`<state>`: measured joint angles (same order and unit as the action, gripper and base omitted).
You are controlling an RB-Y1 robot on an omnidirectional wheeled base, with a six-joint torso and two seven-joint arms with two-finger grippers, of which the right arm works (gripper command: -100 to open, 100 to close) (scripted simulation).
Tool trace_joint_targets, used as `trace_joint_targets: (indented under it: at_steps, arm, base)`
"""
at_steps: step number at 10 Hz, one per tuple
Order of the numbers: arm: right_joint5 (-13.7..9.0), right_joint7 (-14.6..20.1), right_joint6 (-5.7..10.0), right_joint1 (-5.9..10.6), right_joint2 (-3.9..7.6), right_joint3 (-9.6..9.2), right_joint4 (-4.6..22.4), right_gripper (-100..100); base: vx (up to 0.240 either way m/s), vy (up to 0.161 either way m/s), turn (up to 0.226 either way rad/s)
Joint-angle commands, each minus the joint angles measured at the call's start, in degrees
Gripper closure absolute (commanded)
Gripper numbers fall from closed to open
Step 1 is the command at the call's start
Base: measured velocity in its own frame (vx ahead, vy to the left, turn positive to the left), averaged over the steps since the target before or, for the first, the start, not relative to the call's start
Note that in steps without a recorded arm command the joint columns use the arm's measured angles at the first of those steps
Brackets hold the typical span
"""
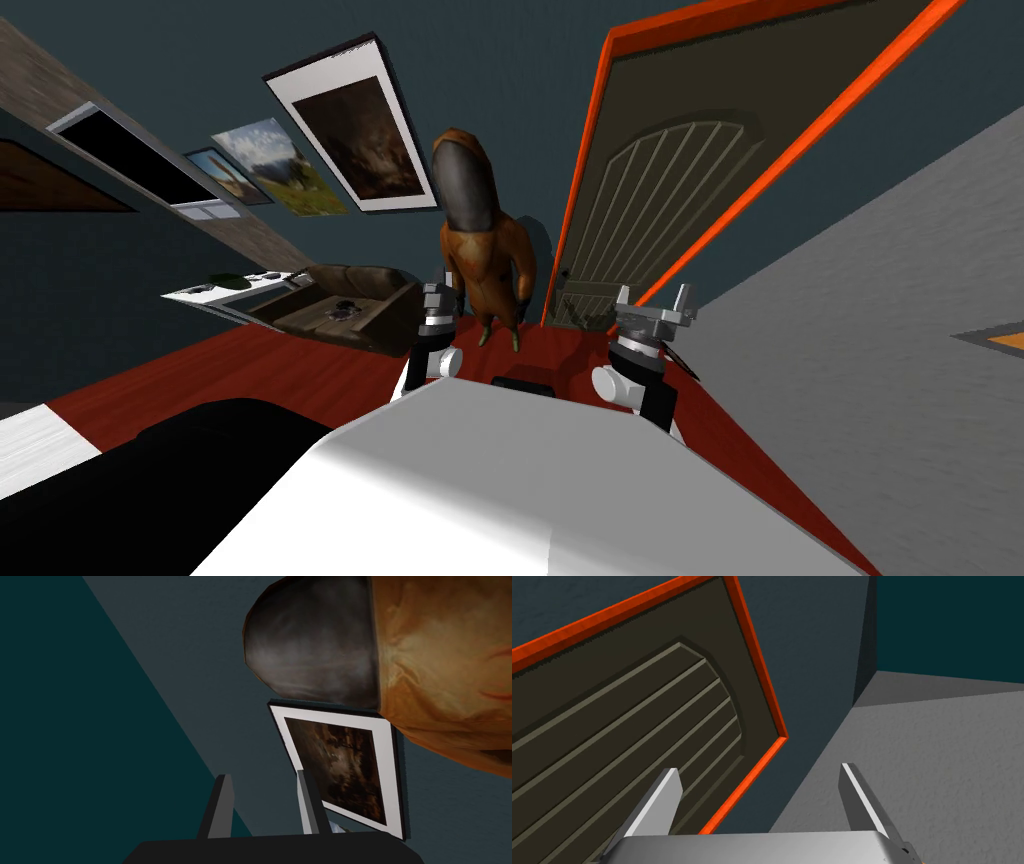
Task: Pull the door open
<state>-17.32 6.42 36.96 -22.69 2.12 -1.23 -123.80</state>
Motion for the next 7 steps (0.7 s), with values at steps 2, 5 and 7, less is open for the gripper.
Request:
trace_joint_targets:
  at_steps: [2, 5, 7]
  arm:
    - [-4.6, 2.3, -0.92, 1.26, 1.06, -0.28, 3.0, -100]
    - [-8.7, 4.2, -1.18, 2.38, 1.89, -0.69, 6.1, -100]
    - [-12.5, 6.1, -1.45, 3.55, 2.73, -1.13, 9.2, -100]
  base:
    - [0.086, -0.07, 0.148]
    - [0.075, -0.062, 0.117]
    - [0.067, -0.039, 0.144]
